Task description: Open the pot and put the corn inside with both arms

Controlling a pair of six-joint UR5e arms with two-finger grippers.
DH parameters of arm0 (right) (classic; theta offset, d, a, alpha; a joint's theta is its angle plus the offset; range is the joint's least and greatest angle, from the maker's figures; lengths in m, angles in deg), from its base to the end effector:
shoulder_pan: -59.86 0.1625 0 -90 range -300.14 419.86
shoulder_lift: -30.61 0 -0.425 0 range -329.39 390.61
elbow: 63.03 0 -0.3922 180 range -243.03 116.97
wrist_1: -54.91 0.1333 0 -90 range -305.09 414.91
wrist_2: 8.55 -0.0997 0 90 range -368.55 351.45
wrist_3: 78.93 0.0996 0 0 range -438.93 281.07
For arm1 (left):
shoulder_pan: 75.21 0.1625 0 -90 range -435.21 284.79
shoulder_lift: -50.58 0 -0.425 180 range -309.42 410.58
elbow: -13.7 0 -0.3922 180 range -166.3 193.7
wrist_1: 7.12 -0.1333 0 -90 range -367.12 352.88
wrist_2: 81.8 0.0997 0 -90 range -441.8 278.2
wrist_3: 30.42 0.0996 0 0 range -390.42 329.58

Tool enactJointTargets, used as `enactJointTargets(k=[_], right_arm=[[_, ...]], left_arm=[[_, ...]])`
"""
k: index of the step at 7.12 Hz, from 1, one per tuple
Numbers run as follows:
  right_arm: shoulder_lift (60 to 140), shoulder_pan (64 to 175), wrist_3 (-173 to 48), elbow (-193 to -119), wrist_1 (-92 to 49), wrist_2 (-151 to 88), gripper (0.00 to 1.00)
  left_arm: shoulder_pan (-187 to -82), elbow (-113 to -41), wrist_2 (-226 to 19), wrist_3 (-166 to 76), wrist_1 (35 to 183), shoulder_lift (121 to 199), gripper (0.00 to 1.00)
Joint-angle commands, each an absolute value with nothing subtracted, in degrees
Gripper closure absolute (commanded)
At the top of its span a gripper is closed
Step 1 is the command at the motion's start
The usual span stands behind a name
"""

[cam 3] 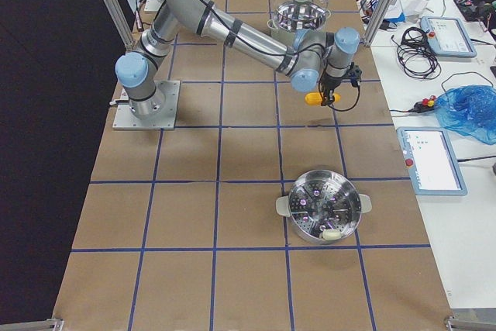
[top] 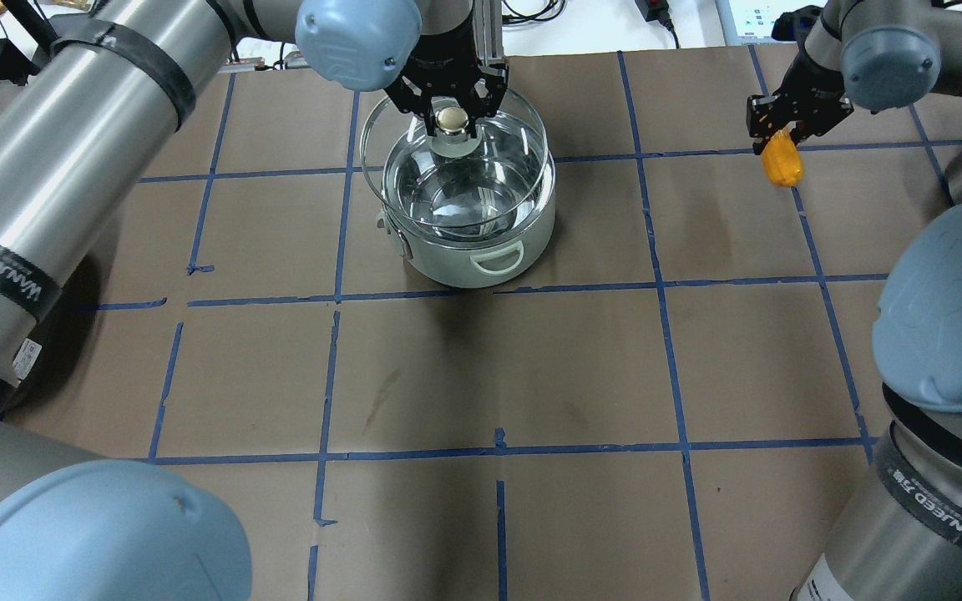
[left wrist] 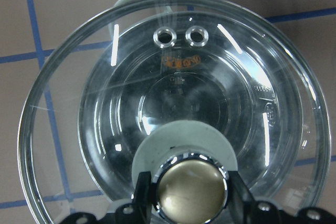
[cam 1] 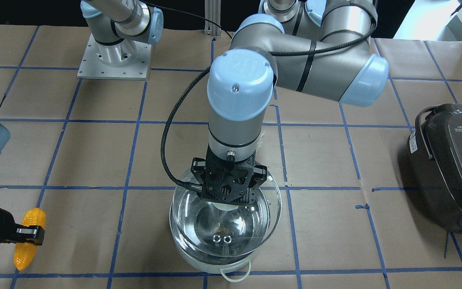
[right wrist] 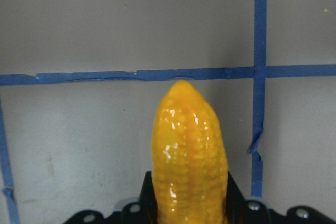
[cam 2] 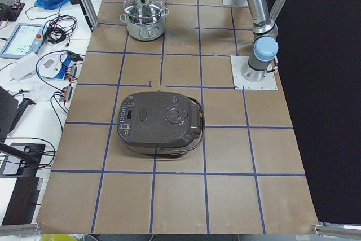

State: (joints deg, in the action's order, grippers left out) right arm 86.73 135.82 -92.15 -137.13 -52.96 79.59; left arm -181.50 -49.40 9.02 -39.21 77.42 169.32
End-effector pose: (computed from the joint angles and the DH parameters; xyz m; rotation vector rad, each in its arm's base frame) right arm -0.0397 -0.7214 0.2945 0.0223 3.1095 -0.0090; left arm -0.3235 -0.6370 0.4295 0.2046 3.1330 -0.1017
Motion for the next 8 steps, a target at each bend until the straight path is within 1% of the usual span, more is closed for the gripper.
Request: enactJointTargets(k=[1, 2, 3, 5, 6, 8], right_arm=[[94.03, 141.82, -87.33, -135.36, -45.74, 80.04, 0.97], [94.68, 148.21, -81.63, -134.23, -45.55, 79.43, 0.96], [93.03, 153.15, -74.44, -131.44, -45.64, 78.99, 0.96], [86.72, 161.86, -66.04, -123.98, -46.34, 79.60, 0.96], [83.46, 165.73, -65.93, -122.29, -46.78, 79.77, 0.96], [79.58, 167.61, -64.79, -122.36, -50.37, 79.52, 0.96]], left_arm=[[-175.62, -50.01, 9.08, -33.36, 82.35, 165.47, 0.99], [-171.58, -50.02, 9.08, -31.67, 82.79, 165.37, 0.99], [-167.45, -50.54, 9.08, -28.26, 82.97, 165.54, 0.99], [-161.55, -51.86, 8.37, -20.61, 79.92, 167.82, 0.99], [-159.69, -53.87, 8.11, -20.40, 76.94, 170.01, 0.99], [-157.49, -59.66, 7.76, -19.79, 68.77, 171.96, 0.99]])
